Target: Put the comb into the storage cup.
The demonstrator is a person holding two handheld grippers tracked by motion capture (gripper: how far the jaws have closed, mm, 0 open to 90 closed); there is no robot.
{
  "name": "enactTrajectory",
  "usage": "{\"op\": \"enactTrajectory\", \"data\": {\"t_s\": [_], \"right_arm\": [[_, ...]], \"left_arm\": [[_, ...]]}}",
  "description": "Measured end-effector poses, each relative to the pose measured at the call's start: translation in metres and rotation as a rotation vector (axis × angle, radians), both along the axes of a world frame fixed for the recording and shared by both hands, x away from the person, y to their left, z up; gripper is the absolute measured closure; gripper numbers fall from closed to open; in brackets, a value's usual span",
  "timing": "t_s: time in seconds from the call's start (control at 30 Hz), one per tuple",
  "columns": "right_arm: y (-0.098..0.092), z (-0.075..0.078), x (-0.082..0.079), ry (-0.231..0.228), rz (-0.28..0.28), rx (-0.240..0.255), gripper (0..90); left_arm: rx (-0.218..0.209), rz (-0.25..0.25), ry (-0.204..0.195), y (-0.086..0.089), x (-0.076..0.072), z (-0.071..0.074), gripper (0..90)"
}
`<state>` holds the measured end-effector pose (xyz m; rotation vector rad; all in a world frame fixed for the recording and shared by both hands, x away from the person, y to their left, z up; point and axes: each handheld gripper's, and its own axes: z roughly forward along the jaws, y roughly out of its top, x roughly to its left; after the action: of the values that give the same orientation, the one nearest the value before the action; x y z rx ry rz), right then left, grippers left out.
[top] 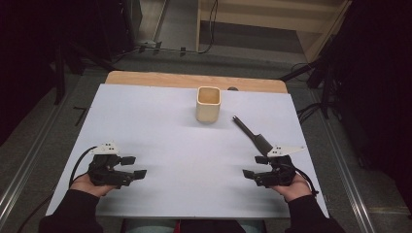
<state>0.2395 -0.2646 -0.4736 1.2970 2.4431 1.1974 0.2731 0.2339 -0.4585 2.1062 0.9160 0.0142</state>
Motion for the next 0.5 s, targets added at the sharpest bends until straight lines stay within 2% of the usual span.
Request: {"op": "enactTrajectory", "data": {"t_s": [0.5], "right_arm": [[-0.0018,0.0011,0.0004,0.002,-0.003,0.001,21.1]], "left_arm": [[-0.006,0.006,0.002,0.0005,0.0016,0.0003,26.4]]}}
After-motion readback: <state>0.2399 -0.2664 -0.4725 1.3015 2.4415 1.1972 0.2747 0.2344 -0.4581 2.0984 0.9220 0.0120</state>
